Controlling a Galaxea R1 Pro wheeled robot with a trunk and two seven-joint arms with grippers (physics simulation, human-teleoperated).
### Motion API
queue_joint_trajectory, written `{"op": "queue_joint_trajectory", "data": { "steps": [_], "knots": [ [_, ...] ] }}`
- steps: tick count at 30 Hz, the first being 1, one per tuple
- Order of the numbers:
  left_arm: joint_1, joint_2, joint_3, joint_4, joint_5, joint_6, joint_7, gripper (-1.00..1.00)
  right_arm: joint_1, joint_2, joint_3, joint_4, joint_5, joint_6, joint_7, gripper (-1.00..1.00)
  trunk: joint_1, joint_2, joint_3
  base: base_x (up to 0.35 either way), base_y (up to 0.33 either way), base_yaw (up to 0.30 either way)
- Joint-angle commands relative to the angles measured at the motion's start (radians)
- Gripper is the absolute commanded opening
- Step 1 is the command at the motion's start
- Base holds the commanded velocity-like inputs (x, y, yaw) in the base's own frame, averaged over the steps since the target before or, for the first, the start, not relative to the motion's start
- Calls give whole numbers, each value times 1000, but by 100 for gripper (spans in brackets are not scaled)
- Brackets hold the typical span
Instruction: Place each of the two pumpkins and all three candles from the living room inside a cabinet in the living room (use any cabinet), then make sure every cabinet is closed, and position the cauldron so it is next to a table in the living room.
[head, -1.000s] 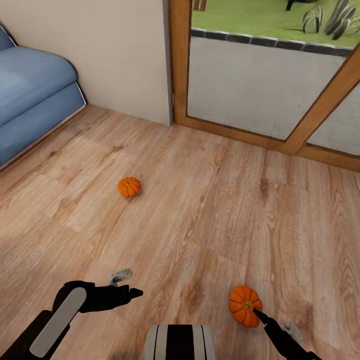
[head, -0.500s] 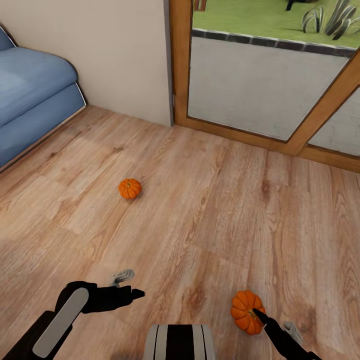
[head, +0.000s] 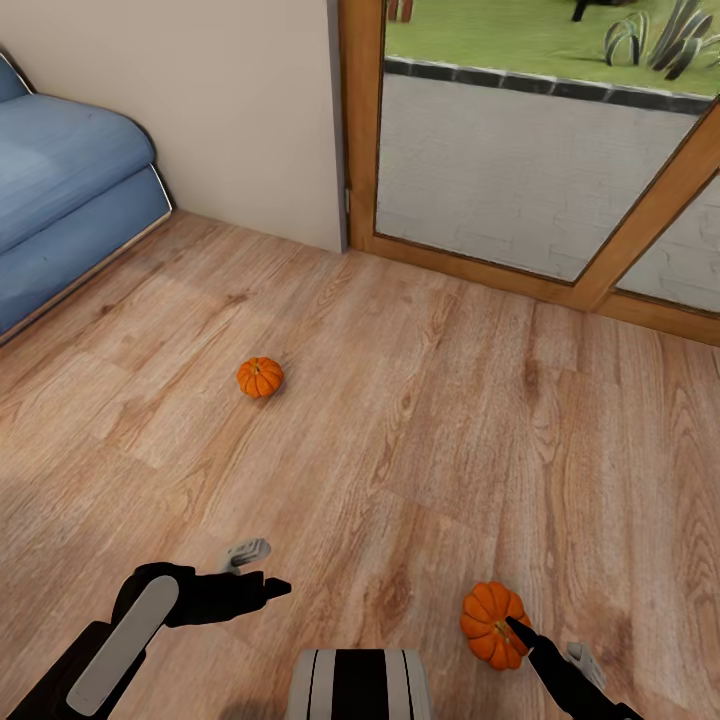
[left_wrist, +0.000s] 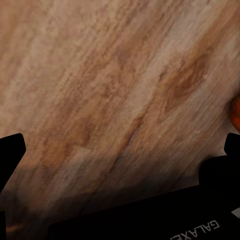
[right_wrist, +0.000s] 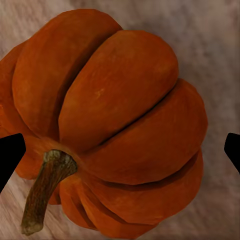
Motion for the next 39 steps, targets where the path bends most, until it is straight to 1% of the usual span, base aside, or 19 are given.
{"op": "queue_joint_trajectory", "data": {
  "steps": [1, 2, 4, 6, 9, 14, 17, 34, 39],
  "knots": [
    [-1, 1, -2, -1, 11, 1, 11, 100, 0, 0, 4, 1, -10, 10, 4, 100, 0, 0, -1, 0, 0, 0],
    [-1, 1, -2, -2, 11, 1, 11, 100, 0, 0, 4, 1, -10, 10, 4, 100, 0, 0, -1, 0, 0, 0],
    [-1, 1, -1, -3, 11, 1, 11, 100, 0, 0, 4, 1, -10, 10, 4, 100, 1, -1, -8, 0, 0, 0],
    [-1, 1, -1, -3, 11, 1, 11, 100, -1, 0, 4, 1, -10, 10, 4, 100, 1, -1, -8, 0, 0, 0],
    [-1, 1, -1, -3, 11, 1, 10, 100, -1, 0, 4, 1, -10, 10, 4, 100, 2, -1, -20, 0, 0, 0],
    [-1, 1, -2, -3, 11, 1, 11, 100, 0, 0, 4, 1, -10, 10, 4, 100, 2, -1, -20, 0, 0, 0],
    [-1, 1, -2, -3, 11, 1, 11, 100, -1, 0, 4, 1, -10, 10, 4, 100, 3, -2, -32, 0, 0, 0],
    [-1, 1, -2, -3, 11, 1, 10, 100, -1, 0, 4, 1, -10, 11, 4, 100, 3, -2, -32, 0, 14, 0],
    [-1, 1, -2, -1, 11, 1, 11, 100, 0, 0, 4, 1, -10, 11, 4, 100, 3, -2, -32, 44, 110, 0]
  ]
}}
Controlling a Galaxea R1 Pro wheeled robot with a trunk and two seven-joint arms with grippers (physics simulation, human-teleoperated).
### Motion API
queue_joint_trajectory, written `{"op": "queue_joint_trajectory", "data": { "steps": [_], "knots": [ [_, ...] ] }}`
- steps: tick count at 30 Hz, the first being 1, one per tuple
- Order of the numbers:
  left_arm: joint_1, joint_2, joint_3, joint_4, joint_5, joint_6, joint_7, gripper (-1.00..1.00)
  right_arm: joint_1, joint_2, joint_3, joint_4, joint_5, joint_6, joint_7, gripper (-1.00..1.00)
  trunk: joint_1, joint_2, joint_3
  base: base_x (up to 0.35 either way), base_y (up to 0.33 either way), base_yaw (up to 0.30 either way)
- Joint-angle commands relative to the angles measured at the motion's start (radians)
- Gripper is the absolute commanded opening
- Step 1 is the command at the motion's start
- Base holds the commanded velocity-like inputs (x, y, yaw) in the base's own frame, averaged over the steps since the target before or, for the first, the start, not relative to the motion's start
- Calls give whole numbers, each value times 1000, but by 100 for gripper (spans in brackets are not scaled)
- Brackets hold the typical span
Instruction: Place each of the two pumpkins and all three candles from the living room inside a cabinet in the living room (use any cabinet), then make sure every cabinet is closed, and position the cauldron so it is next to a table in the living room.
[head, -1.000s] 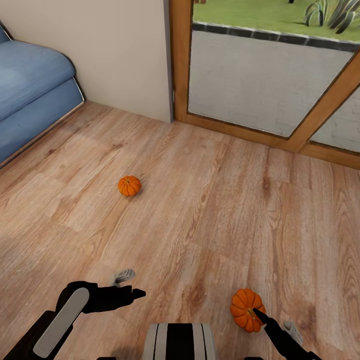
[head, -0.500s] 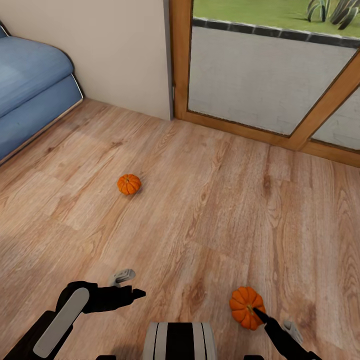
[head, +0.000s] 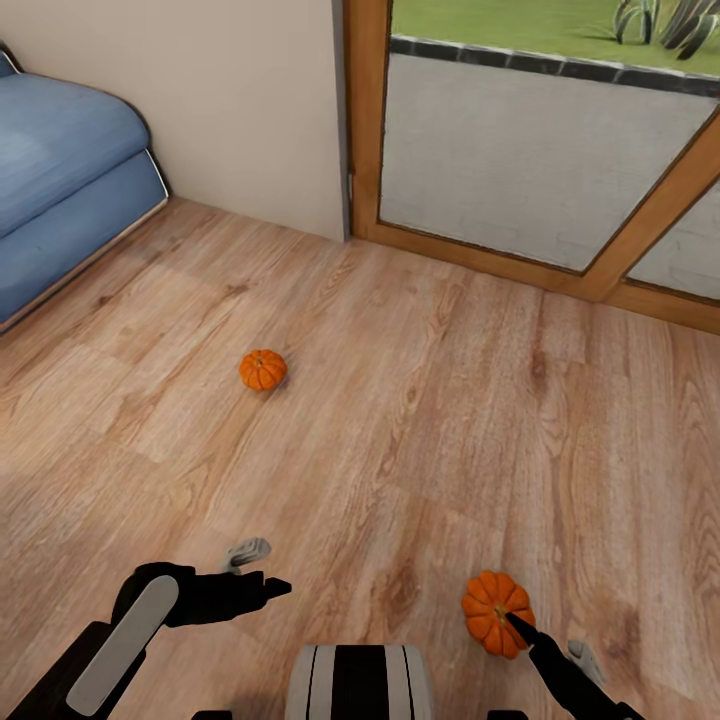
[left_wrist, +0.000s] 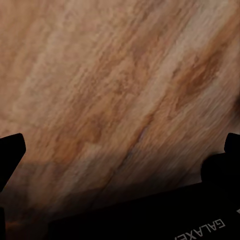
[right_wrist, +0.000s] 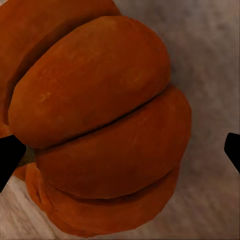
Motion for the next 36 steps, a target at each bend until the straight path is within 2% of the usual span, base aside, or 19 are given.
{"op": "queue_joint_trajectory", "data": {
  "steps": [1, 33, 34, 36],
  "knots": [
    [-1, 1, -2, -1, 10, 1, 10, 100, -1, 1, 25, 3, -6, 10, -15, 100, 0, 0, -1, 24, 50, 0],
    [-1, 1, -9, -4, 10, 1, 9, 100, -1, -2, 25, 3, -7, 10, -13, 100, 0, 0, -1, 25, 19, 0],
    [-1, 1, -9, -3, 10, 1, 9, 100, -1, -1, 25, 3, -7, 10, -10, -100, 0, 0, -1, 0, 0, 0],
    [-1, 1, -9, -3, 10, 1, 9, 100, -1, -2, 25, 3, -7, 10, 7, -100, 0, 0, -1, 0, 0, 0]
  ]
}}
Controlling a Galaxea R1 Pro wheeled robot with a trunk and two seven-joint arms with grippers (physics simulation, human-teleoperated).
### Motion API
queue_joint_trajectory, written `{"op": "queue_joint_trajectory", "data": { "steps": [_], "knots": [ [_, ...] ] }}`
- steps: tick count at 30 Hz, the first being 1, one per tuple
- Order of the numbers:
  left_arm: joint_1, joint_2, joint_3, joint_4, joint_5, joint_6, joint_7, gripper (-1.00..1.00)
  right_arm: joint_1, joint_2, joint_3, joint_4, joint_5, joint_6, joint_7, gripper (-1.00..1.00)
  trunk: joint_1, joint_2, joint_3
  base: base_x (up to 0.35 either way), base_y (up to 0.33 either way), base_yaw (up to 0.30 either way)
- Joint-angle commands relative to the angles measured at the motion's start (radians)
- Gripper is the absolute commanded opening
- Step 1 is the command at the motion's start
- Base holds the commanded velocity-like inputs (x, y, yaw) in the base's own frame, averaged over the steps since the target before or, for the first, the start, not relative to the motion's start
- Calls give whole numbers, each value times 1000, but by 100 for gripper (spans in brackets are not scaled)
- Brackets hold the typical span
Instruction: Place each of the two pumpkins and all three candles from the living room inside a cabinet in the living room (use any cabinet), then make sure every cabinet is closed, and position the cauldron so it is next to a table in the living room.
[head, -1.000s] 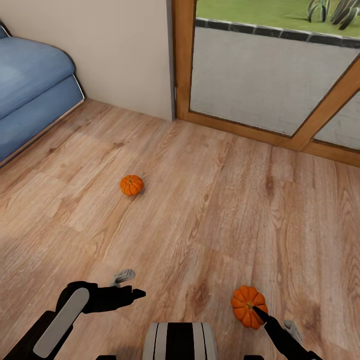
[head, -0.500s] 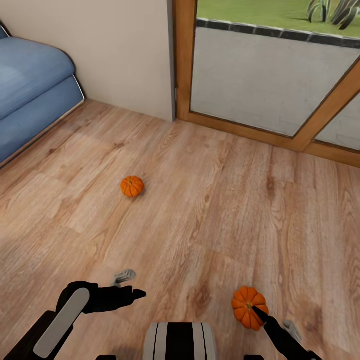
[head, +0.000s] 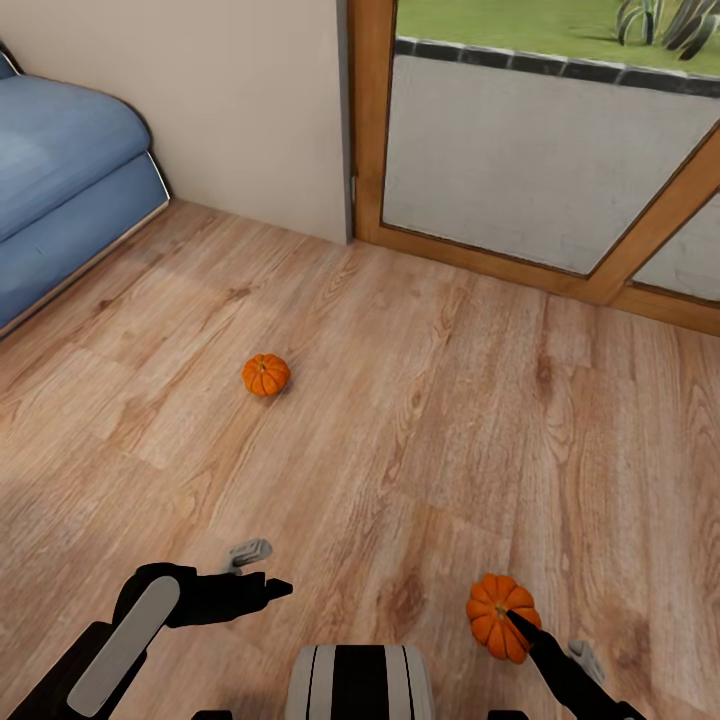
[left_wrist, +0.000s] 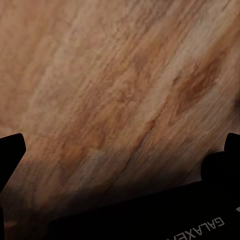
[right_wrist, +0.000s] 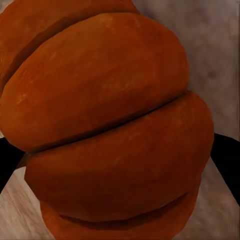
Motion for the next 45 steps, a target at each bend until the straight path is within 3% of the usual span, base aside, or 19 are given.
{"op": "queue_joint_trajectory", "data": {
  "steps": [1, 21, 24, 32, 45],
  "knots": [
    [-1, 1, -2, -1, 11, 1, 10, 100, 0, 0, 30, 3, -5, 11, -17, -100, 0, 0, -1, 0, 0, 0],
    [-1, 1, -2, 0, 12, 1, 10, 100, 0, -1, 30, 3, -4, 11, -8, -100, 0, 0, -1, 0, 0, 0],
    [-1, 1, -1, 0, 12, 1, 10, 100, 0, -1, 30, 3, -4, 11, -8, -100, -1, 1, 11, 0, 0, 0],
    [-1, 1, -1, -1, 12, 1, 10, 100, 0, -1, 30, 3, -4, 11, -8, -100, -1, 1, 11, 0, 0, 0],
    [-1, 1, -2, 0, 12, 1, 10, 100, -1, -1, 30, 3, -5, 16, -8, -100, -7, 4, 61, 0, 0, 0]
  ]
}}
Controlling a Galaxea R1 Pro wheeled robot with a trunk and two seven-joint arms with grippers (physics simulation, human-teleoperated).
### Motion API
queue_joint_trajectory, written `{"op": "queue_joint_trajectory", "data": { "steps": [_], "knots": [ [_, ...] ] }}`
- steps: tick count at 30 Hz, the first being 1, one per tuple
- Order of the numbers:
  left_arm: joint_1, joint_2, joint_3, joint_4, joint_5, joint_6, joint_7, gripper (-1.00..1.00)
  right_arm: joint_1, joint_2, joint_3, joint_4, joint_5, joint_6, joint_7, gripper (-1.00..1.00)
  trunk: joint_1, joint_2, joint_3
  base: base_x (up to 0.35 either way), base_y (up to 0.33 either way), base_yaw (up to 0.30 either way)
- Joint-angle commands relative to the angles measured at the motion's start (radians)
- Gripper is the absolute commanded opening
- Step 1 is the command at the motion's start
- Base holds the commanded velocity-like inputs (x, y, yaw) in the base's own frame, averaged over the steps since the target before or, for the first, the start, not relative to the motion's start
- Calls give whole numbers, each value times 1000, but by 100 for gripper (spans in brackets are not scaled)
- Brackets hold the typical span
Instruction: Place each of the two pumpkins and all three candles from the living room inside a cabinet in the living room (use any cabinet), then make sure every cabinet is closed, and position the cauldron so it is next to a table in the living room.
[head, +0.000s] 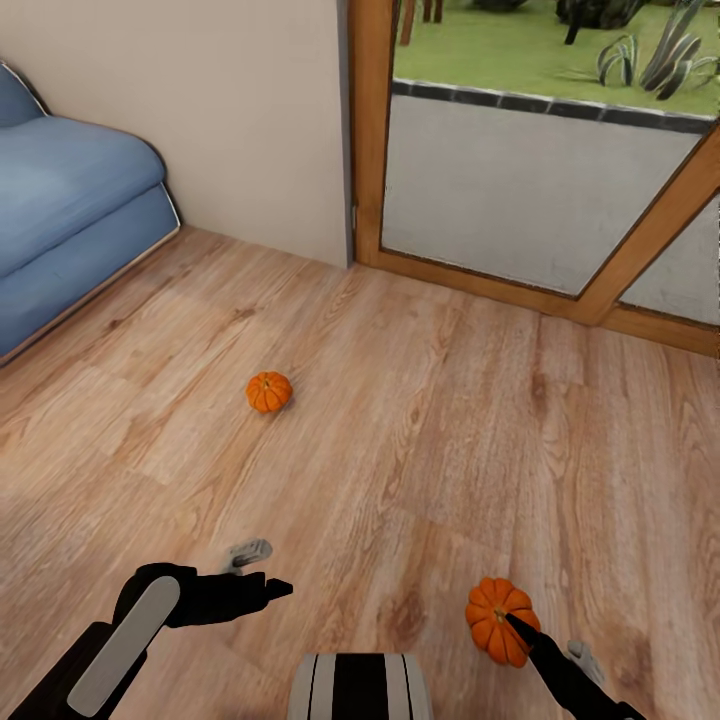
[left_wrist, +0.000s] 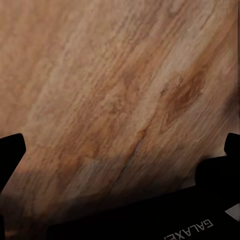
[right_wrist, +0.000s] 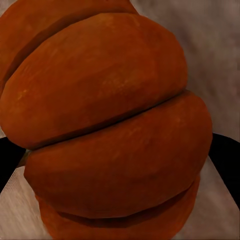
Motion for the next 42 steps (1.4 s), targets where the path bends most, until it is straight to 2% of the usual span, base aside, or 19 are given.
{"op": "queue_joint_trajectory", "data": {
  "steps": [1, 17, 25, 42],
  "knots": [
    [-1, 1, -2, -1, 10, 1, 10, 100, 0, 0, 6, 1, -11, 13, 5, -100, -1, 0, 3, 0, 0, 0],
    [-1, 1, -2, 1, 10, 1, 12, 100, 0, 1, 6, 0, -12, 19, 44, -100, -8, 4, 65, 0, 0, 0],
    [-1, 1, -3, 1, 10, 1, 13, 100, 0, 0, 6, 0, -11, 20, 108, -100, -11, 6, 96, 0, 0, 0],
    [-1, 1, -3, 2, 10, 1, 19, 100, 0, -2, 6, 0, -12, 22, 111, -100, -19, 10, 162, 0, 0, 0]
  ]
}}
